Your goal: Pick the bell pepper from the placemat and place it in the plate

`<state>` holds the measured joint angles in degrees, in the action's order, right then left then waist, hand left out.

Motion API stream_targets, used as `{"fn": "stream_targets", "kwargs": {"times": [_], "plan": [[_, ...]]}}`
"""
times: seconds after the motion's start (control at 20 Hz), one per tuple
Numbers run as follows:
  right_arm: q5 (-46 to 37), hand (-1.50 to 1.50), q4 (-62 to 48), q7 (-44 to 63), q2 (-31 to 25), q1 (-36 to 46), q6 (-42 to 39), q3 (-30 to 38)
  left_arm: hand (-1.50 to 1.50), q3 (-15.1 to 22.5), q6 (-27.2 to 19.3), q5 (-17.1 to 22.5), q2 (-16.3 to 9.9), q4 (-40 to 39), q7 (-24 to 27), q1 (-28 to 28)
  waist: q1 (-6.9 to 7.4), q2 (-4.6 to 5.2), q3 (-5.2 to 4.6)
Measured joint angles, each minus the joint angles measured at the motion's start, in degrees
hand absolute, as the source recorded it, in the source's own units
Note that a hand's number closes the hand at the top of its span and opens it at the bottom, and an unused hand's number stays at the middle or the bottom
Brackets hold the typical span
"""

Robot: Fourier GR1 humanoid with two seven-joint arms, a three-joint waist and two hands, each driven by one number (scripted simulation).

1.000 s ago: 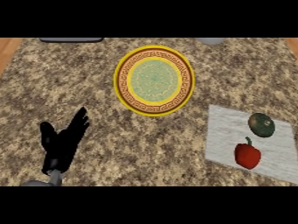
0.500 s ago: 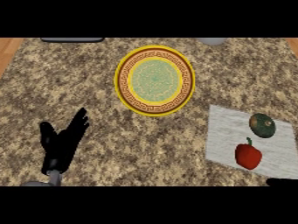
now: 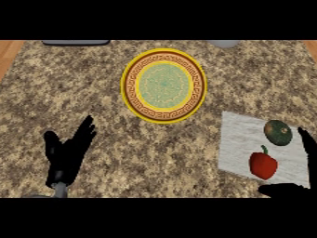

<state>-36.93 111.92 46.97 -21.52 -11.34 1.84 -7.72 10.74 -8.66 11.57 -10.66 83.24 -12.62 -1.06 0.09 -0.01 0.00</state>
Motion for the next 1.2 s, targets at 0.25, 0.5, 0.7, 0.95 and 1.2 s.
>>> {"fn": "stream_targets", "kwargs": {"times": [0.25,0.5,0.7,0.95,1.2], "plan": [[-3.8,-1.50,-3.6,0.6,3.6,3.3,-0.8,-0.8,0.00,-1.0,1.5,-1.0,0.6,-0.1,0.8,-1.2,0.00,0.00,0.00],[-7.1,-1.50,-7.6,0.6,4.4,4.4,-1.8,-0.2,0.00,-1.8,1.4,-2.0,1.9,-1.2,0.2,0.4,-0.08,0.00,-0.01],[-10.6,-1.50,-10.6,0.9,6.7,5.1,-1.0,-0.8,0.00,-2.9,2.9,-2.3,1.9,-1.3,1.2,-0.5,-0.06,-0.01,0.00],[-10.8,-1.50,-14.1,-2.0,7.5,5.2,-1.3,1.2,0.00,-3.9,4.3,-3.2,2.2,-1.3,1.6,-1.1,-0.07,0.00,0.02],[-10.8,1.50,-17.8,-4.1,8.3,6.8,-2.7,2.8,0.00,-5.2,5.1,-3.2,2.7,-0.4,-0.1,-0.4,-0.06,-0.01,0.00]]}}
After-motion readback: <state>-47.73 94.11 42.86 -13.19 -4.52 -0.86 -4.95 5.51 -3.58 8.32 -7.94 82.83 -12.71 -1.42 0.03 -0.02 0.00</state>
